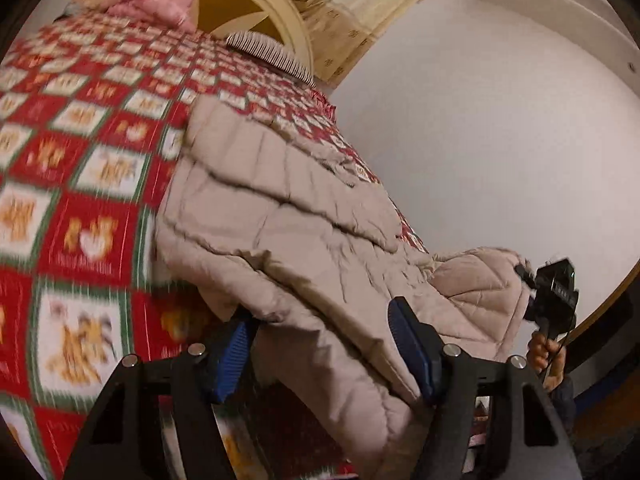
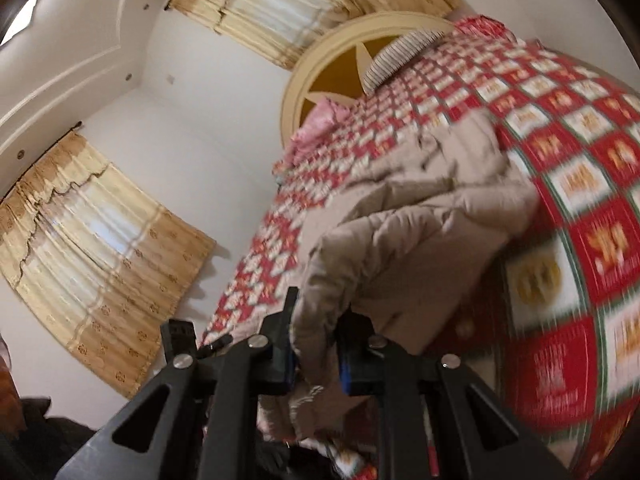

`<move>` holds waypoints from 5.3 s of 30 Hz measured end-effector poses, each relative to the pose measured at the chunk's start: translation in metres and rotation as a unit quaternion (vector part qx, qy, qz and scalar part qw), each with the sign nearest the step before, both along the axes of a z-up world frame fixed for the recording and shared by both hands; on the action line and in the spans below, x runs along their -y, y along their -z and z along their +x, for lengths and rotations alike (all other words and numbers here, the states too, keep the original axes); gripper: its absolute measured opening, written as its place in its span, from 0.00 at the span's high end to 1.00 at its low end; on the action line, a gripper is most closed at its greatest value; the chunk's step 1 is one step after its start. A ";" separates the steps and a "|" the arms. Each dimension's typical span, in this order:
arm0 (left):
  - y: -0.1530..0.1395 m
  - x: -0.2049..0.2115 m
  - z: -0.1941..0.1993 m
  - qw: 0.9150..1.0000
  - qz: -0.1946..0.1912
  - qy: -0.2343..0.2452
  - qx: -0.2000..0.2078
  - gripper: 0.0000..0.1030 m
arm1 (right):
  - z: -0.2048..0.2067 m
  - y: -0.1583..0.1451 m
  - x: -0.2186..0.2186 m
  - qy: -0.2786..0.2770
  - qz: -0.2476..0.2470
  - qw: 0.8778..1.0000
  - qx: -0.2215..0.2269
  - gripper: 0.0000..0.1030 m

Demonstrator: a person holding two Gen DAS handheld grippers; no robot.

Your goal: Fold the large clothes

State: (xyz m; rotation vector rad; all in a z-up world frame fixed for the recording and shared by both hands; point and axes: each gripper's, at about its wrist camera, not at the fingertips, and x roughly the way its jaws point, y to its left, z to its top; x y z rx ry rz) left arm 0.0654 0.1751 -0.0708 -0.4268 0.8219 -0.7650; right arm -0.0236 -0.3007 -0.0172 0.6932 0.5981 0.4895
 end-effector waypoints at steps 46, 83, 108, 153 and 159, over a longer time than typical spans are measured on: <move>0.013 0.186 0.318 0.981 0.183 -0.057 0.020 0.63 | 0.354 0.104 0.072 0.239 -0.131 0.958 -0.089 0.78; 0.074 0.222 0.333 0.953 0.279 -0.102 0.064 0.60 | 0.350 0.123 -0.088 0.111 -0.305 0.944 -0.068 0.81; 0.058 0.040 0.248 0.972 0.096 -0.198 -0.077 0.29 | 0.343 0.102 -0.087 0.107 -0.295 0.946 -0.078 0.76; 0.096 0.062 0.192 0.954 -0.074 -0.287 -0.045 0.13 | 0.297 0.132 -0.142 0.066 -0.267 0.959 -0.074 0.74; 0.050 0.084 0.196 0.982 -0.091 -0.159 0.038 0.65 | 0.310 0.131 -0.138 0.039 -0.250 0.959 -0.127 0.73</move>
